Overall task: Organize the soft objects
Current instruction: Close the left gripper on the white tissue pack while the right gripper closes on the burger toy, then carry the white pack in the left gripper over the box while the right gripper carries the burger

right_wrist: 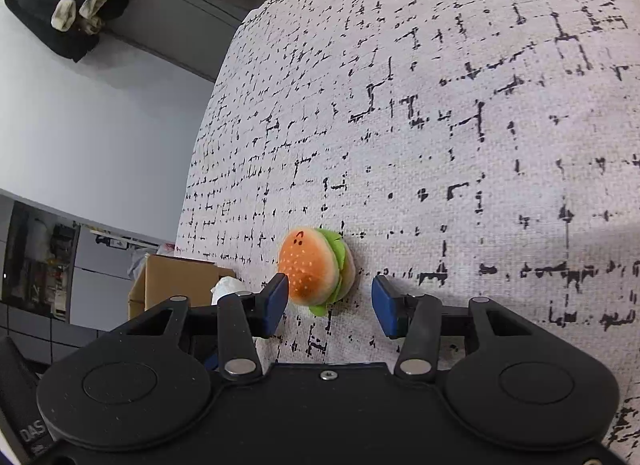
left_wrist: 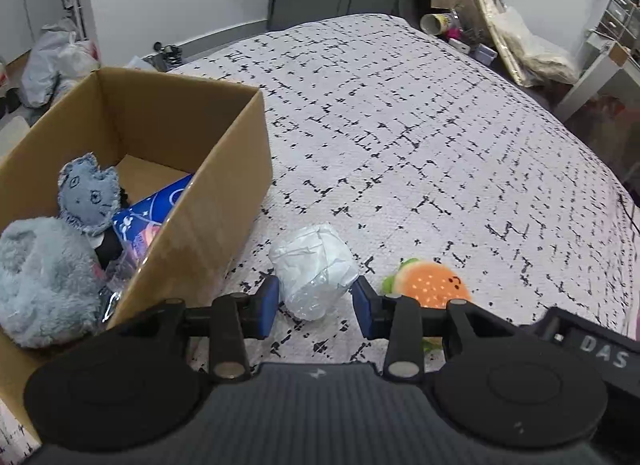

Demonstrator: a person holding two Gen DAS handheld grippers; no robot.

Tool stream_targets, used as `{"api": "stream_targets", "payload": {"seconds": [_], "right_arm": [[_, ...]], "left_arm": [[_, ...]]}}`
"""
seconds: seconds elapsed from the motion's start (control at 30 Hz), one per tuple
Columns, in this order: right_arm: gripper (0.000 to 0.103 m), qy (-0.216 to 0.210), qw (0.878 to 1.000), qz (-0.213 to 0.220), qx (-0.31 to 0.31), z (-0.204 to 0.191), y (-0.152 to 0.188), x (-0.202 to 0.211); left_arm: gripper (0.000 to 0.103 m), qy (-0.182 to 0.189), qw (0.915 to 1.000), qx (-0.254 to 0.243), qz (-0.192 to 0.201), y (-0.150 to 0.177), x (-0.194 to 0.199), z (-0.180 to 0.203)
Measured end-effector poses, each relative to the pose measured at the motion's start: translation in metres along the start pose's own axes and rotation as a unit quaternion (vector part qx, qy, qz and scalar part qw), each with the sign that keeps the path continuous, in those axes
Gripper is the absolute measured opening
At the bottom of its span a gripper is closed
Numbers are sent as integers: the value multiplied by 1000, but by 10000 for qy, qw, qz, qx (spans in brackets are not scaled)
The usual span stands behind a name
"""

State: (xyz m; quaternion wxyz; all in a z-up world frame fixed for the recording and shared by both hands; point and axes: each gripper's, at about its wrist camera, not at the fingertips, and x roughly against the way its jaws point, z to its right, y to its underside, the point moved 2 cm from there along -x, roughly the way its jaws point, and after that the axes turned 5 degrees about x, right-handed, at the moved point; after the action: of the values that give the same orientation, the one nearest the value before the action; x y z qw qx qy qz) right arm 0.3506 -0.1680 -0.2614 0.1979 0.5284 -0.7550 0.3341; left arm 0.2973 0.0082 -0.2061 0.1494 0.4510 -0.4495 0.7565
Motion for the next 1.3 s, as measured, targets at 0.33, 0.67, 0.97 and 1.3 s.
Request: {"api": "stream_targets", "payload": {"seconds": [0.33,0.67,0.97,1.3], "right_arm": [[22,258,9996,68,109,-6,-2,-14],[16,452,9970,148,612,-27,-2,-3],[16,329,9959,436,724,-37,-1,25],[16,48,9938,737,835,-53,-3,59]], "left_arm": [[39,364,9991,-45,-202,-3,-2,-7],[39,567,9982,-91,-198,-9,6,-10],[39,579,9981,-196,21,-17,35,-14],[39,542,9978,-227,304,-28,68,-25]]}}
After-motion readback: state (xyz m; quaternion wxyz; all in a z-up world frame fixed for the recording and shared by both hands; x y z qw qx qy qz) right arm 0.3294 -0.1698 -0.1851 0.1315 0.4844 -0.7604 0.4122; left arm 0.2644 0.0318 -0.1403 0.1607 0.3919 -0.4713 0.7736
